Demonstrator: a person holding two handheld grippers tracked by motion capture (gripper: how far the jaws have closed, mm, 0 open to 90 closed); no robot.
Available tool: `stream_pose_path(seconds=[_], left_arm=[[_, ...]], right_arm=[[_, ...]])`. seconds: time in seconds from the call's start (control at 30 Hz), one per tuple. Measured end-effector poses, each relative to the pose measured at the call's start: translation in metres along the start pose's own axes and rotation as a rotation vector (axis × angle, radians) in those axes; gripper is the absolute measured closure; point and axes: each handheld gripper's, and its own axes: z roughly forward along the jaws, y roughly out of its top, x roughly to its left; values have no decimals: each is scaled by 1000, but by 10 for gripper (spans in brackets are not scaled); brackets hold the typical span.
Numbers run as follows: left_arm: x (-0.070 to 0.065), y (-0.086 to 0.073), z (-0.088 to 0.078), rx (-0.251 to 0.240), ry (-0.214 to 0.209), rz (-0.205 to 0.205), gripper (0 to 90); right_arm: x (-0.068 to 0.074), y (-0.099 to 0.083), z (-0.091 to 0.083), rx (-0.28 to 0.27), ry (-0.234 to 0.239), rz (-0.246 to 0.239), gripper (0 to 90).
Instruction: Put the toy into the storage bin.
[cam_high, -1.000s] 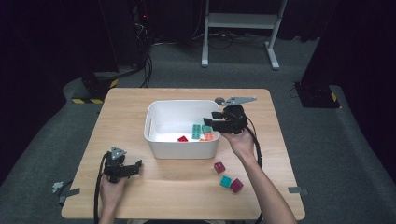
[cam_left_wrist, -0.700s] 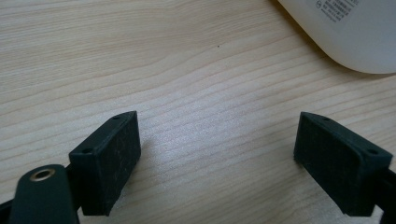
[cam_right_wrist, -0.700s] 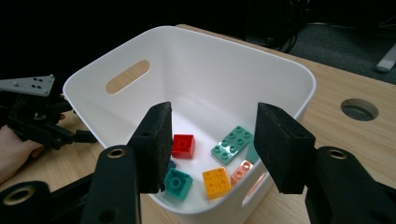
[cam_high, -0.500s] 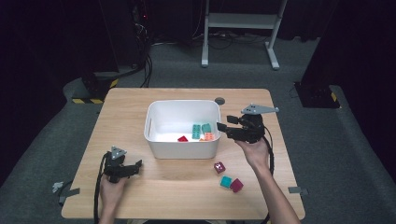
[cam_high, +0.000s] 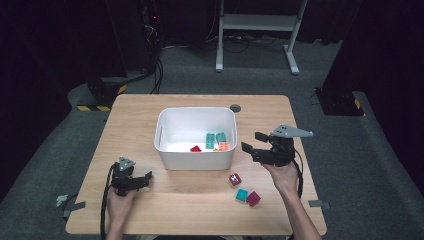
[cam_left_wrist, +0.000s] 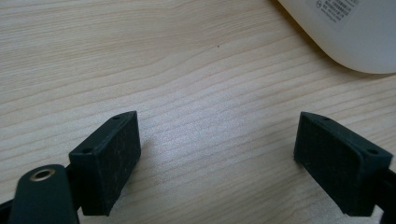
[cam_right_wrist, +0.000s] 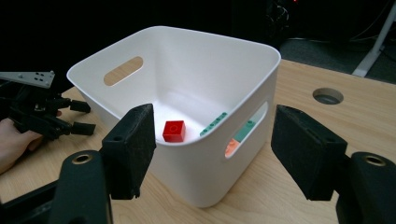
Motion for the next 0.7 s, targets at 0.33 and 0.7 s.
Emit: stream_pose_path(seconds=[0.33,0.7], left_arm=[[0,0,0,0,1,0,147],[0,0,0,0,1,0,147]], right_arm=[[1,-27,-16,-8,-32,-7,289],[5,-53,-28,8,-52,-12,276]])
